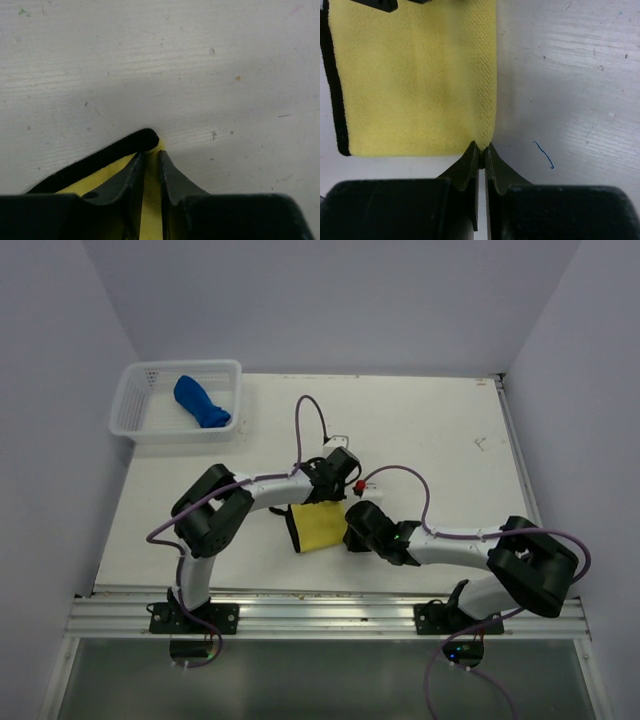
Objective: Roll the towels
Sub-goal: Roll the towel
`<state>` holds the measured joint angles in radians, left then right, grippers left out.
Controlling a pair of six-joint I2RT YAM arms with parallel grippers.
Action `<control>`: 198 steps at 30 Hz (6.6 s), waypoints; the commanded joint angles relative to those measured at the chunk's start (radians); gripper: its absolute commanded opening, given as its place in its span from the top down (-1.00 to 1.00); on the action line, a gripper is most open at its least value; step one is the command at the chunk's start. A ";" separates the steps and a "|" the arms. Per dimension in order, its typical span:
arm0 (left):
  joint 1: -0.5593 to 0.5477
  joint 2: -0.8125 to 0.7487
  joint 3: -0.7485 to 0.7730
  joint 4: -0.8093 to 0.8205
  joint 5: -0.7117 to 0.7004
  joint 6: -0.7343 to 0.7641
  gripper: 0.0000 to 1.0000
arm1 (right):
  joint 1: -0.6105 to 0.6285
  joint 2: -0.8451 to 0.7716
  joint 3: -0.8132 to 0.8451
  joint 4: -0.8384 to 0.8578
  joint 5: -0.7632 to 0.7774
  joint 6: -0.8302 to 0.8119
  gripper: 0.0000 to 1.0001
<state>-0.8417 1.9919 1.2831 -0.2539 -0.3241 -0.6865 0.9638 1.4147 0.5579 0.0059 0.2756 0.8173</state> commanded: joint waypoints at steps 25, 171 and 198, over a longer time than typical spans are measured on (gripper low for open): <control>0.156 -0.303 -0.507 0.637 0.249 -0.166 1.00 | 0.317 0.187 0.332 -0.414 0.379 -0.132 1.00; 0.174 -0.479 -1.022 1.018 0.257 -0.176 1.00 | 0.191 0.122 0.304 -0.300 0.065 -0.107 0.15; 0.130 -0.545 -0.936 0.887 0.235 -0.145 1.00 | 0.194 0.093 0.255 -0.320 0.097 -0.179 0.02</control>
<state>-0.7036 1.4464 0.3130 0.6346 -0.0612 -0.8680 1.1545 1.5440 0.7971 -0.3016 0.3328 0.6605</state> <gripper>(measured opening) 0.009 0.485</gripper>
